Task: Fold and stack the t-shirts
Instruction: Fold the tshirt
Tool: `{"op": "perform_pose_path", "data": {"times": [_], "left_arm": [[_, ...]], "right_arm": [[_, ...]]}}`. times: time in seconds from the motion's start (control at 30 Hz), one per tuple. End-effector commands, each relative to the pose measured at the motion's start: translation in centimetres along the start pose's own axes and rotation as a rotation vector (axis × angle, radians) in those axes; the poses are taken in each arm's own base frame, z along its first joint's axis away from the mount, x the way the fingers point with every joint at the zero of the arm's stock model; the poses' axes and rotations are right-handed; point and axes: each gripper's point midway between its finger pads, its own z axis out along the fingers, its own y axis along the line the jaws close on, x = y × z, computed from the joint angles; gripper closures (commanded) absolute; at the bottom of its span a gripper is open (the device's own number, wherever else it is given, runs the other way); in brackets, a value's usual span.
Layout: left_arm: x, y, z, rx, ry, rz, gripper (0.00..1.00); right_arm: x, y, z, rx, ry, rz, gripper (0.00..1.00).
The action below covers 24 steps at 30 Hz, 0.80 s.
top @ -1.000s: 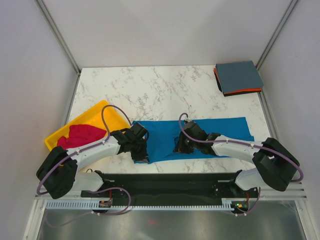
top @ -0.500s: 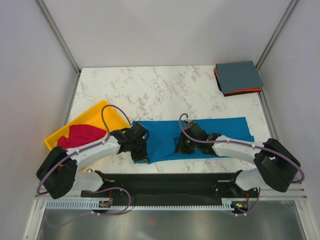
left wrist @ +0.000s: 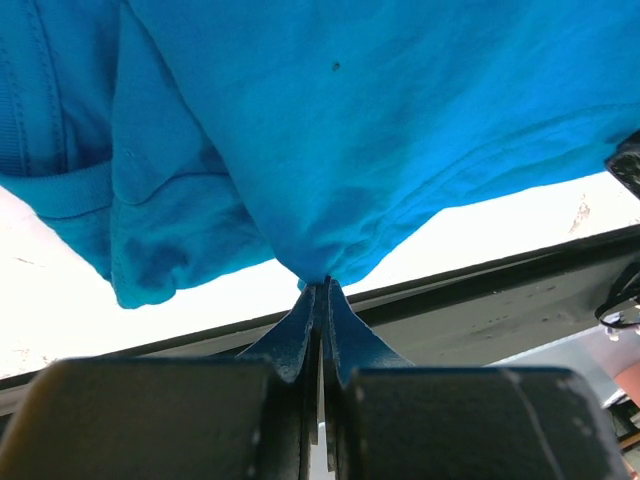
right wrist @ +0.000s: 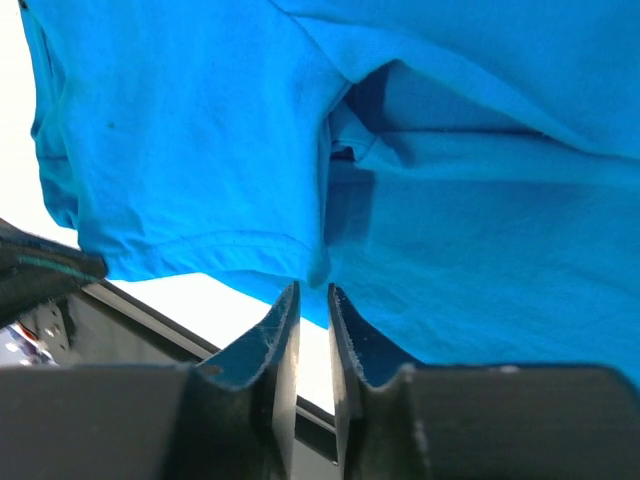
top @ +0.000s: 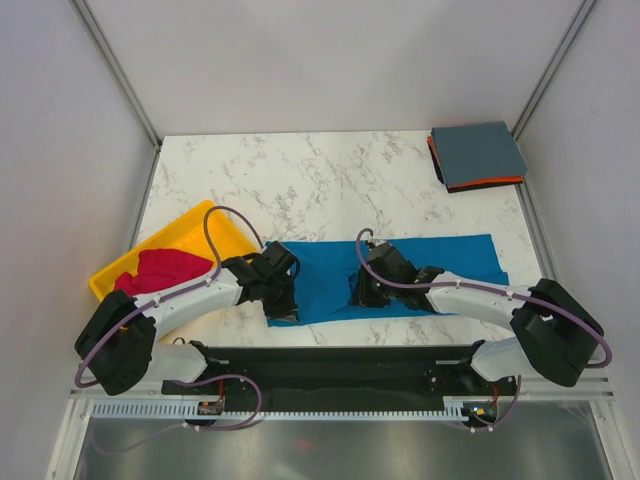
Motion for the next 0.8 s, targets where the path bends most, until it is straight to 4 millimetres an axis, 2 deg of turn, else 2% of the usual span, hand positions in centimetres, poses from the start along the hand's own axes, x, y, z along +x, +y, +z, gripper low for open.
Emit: {"op": "perform_pose_path", "data": {"times": [0.0,0.2,0.43,0.63,0.77], "left_arm": [[-0.6,-0.3,-0.2,-0.012,-0.023,-0.007,0.98],[-0.7,-0.1,-0.3,-0.023,-0.030,-0.007,0.98],[-0.7,0.1,-0.1,-0.033,-0.027,-0.007,0.98],[-0.8,0.1,-0.2,-0.033,-0.028,-0.008,0.98],[-0.9,0.0,-0.2,-0.031,-0.028,-0.010,0.98]], "right_arm": [[-0.8,0.4,-0.7,-0.040,-0.050,-0.073,0.76],[-0.5,0.7,0.1,-0.065,-0.026,-0.109,0.83],[-0.1,0.5,0.9,-0.082,-0.012,-0.120,0.83],[0.2,0.1,0.9,-0.074,-0.007,-0.121,0.81],[-0.3,0.1,0.6,-0.058,-0.026,-0.129,0.73]]}}
